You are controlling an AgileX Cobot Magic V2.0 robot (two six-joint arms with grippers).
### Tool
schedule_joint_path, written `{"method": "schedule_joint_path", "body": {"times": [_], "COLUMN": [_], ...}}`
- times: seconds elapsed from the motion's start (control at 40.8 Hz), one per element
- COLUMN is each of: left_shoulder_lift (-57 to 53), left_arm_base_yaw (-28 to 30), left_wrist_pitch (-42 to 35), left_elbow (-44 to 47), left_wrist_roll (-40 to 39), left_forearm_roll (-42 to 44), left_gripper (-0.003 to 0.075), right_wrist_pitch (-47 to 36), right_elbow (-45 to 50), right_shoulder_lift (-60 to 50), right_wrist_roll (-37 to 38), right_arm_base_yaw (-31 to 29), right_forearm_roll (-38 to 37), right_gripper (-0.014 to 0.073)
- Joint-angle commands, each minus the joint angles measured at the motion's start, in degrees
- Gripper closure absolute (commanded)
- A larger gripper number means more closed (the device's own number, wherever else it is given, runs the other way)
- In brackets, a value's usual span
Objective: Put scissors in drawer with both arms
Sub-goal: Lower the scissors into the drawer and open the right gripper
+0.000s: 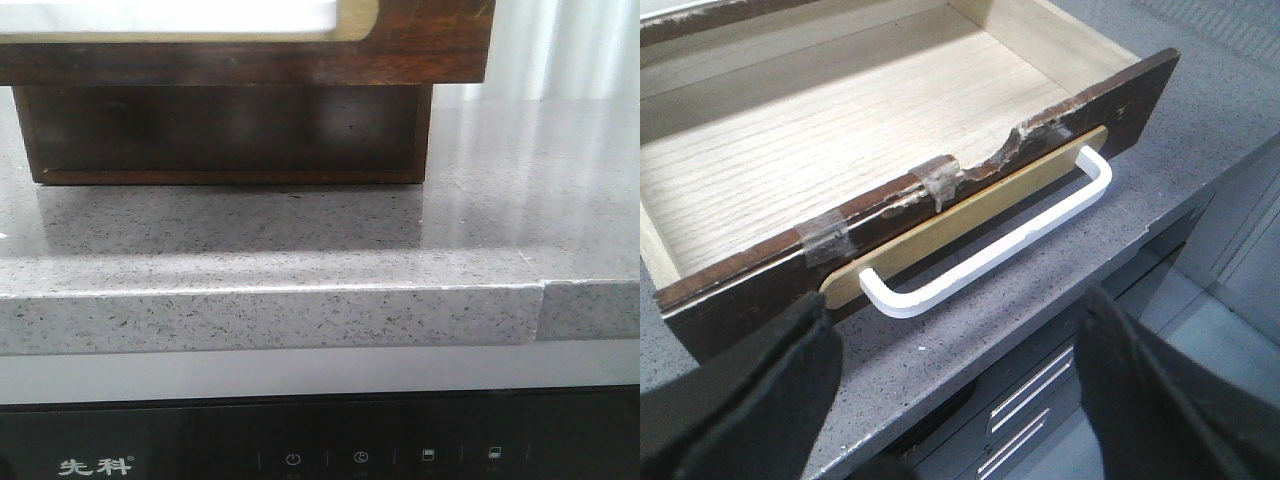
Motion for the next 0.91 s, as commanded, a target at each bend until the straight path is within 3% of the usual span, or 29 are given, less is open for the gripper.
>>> {"method": "schedule_joint_path", "body": {"times": [0.0,0.613,0.883], "left_shoulder_lift": [0.19,0.19,0.19], "left_arm_base_yaw": [-0.51,-0.51,-0.51], "left_wrist_pitch": [-4.24,-4.24,-4.24], "left_elbow": [-1.36,-1.36,-1.36], "left_wrist_roll": [-0.53,-0.53,-0.53], "left_forearm_roll": [-0.47,-0.47,-0.47], "left_gripper": [0.023,0.023,0.023], "right_wrist_pitch": [-5.1,-3.56,-2.3], "right_elbow": [-1.37,-1.57,-1.57], "right_shoulder_lift": [0.74,14.58,17.04], "right_wrist_roll": [-5.22,-16.73,-17.89], "right_arm_base_yaw": [2.18,3.8,3.8], "right_forearm_roll": [0.78,0.49,0.09], "right_gripper": [0.0536,0.0535,0.0535]}}
